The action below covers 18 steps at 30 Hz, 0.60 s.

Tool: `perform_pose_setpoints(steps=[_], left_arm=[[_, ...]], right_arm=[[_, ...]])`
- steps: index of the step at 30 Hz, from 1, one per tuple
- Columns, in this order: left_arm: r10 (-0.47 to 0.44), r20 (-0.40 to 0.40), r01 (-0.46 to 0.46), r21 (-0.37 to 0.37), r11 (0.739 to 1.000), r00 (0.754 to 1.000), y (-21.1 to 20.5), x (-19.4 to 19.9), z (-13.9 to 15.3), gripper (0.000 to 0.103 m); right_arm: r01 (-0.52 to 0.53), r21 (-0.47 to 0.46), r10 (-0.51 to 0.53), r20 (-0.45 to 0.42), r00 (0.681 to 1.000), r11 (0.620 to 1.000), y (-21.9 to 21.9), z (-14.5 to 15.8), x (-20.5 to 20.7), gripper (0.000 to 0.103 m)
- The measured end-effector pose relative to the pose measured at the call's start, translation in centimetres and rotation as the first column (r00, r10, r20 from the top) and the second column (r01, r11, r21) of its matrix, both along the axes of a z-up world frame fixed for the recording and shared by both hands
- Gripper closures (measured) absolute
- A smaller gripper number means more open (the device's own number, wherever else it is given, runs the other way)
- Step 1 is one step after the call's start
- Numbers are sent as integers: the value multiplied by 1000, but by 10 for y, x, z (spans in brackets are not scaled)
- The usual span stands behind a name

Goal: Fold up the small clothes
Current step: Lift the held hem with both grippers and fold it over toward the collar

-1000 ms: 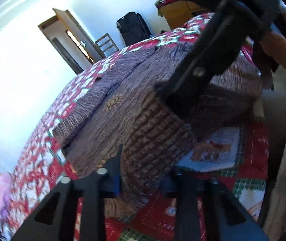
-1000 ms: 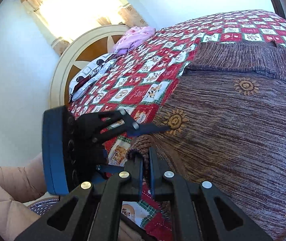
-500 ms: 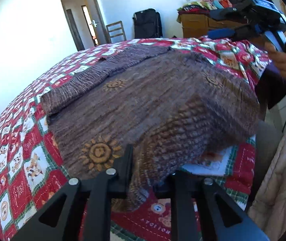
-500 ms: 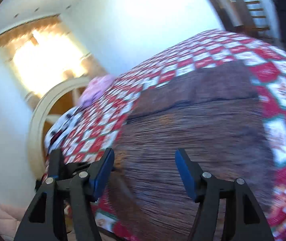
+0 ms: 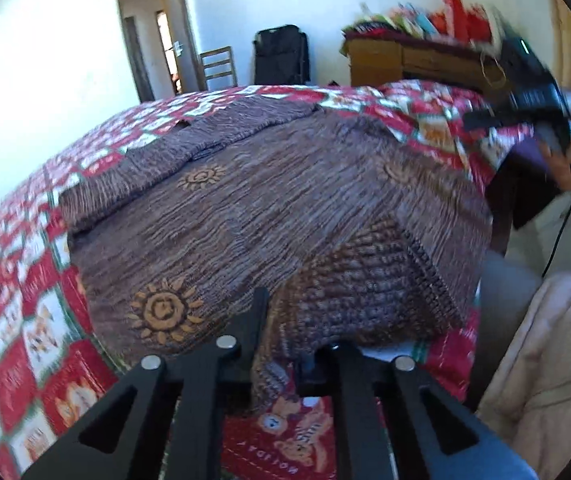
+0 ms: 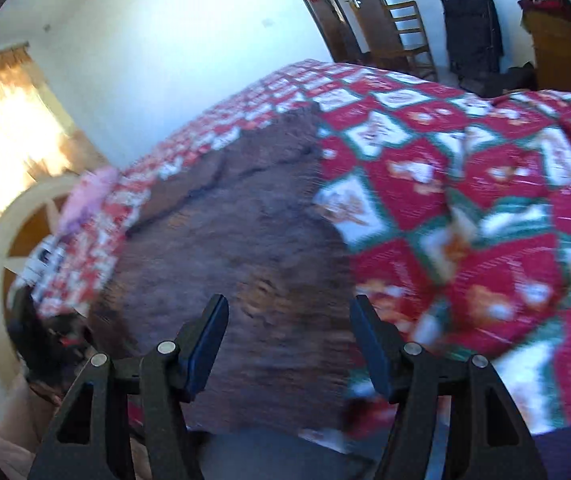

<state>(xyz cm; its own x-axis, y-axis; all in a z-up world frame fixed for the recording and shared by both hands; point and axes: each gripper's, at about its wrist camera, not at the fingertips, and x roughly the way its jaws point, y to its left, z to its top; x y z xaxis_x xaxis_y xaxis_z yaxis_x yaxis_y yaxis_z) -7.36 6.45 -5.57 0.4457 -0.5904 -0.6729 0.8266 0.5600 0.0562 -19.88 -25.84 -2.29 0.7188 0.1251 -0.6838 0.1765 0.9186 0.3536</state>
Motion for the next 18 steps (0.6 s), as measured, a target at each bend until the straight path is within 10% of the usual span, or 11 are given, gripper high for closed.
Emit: perform_pose_setpoints(steps=[14,18], left_arm=[[86,-106,-98,-115,988,991,12,7,0,94],[87,-112,-100,-120,988,990,12,7,2,94]], right_arm=[[-65,-40,55,-218,974,997,17,-62,0,40],[-118,-98,89,-263,961,988,21,-59,-2,87]])
